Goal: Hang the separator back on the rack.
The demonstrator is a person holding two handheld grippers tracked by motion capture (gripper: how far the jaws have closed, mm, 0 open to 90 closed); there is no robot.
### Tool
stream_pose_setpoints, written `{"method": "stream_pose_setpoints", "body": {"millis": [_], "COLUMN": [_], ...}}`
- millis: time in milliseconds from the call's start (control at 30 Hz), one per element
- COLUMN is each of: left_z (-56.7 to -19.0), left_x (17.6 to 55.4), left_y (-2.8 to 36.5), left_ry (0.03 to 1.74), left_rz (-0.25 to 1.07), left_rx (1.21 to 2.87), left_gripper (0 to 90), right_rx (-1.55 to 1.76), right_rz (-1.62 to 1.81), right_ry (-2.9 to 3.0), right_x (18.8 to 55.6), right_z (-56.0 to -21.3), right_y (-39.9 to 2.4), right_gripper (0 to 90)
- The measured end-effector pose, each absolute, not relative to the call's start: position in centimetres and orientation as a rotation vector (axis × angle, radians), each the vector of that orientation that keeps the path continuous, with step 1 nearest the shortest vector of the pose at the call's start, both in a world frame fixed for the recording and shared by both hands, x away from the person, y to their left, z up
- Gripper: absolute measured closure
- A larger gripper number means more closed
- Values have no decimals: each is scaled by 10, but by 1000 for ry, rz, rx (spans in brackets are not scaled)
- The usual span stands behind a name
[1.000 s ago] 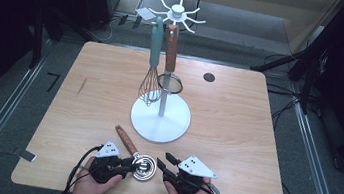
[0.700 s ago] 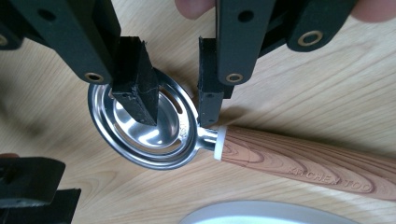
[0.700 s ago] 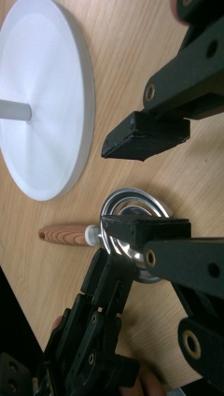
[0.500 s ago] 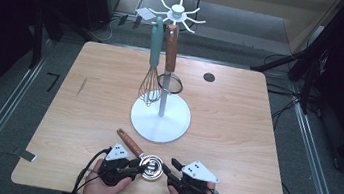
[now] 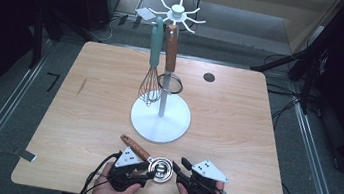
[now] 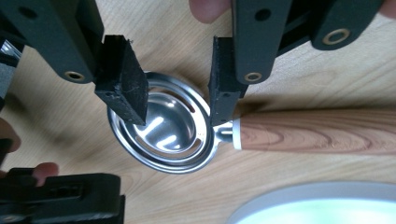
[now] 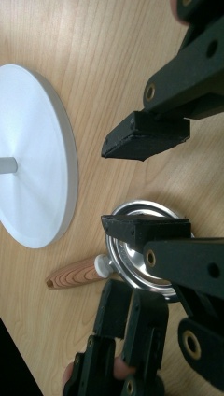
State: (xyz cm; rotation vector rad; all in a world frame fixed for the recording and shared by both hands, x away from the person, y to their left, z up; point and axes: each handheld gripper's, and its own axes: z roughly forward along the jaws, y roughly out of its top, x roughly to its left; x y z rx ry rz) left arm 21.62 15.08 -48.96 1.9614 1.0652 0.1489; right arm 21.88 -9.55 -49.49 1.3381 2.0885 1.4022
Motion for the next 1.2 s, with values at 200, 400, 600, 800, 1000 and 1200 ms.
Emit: {"method": "stream_pose_setpoints", "body": {"millis": [200, 400, 600, 800, 1000, 1200], "left_z": [-477, -472, -469, -473, -477, -480], "left_x": [218, 227, 231, 235, 239, 244], "left_y": [178, 212, 255, 291, 308, 328], "left_ry": [1050, 1093, 1152, 1243, 1311, 1340], "left_rz": [213, 260, 324, 397, 440, 489], "left_rx": [1898, 1877, 1831, 1752, 1703, 1637], "left_gripper": [593, 770, 757, 676, 588, 497], "right_rx": [1311, 1300, 1344, 1361, 1355, 1355], "right_rz": [1334, 1348, 1272, 1241, 1237, 1210], "right_ry": [2109, 2162, 2210, 2214, 2230, 2214], "right_x": [218, 221, 223, 222, 223, 218], "right_z": [-498, -503, -504, -505, -506, -505], "right_y": [-88, -79, -77, -84, -95, -106], "right_gripper": [636, 681, 706, 695, 683, 652]}}
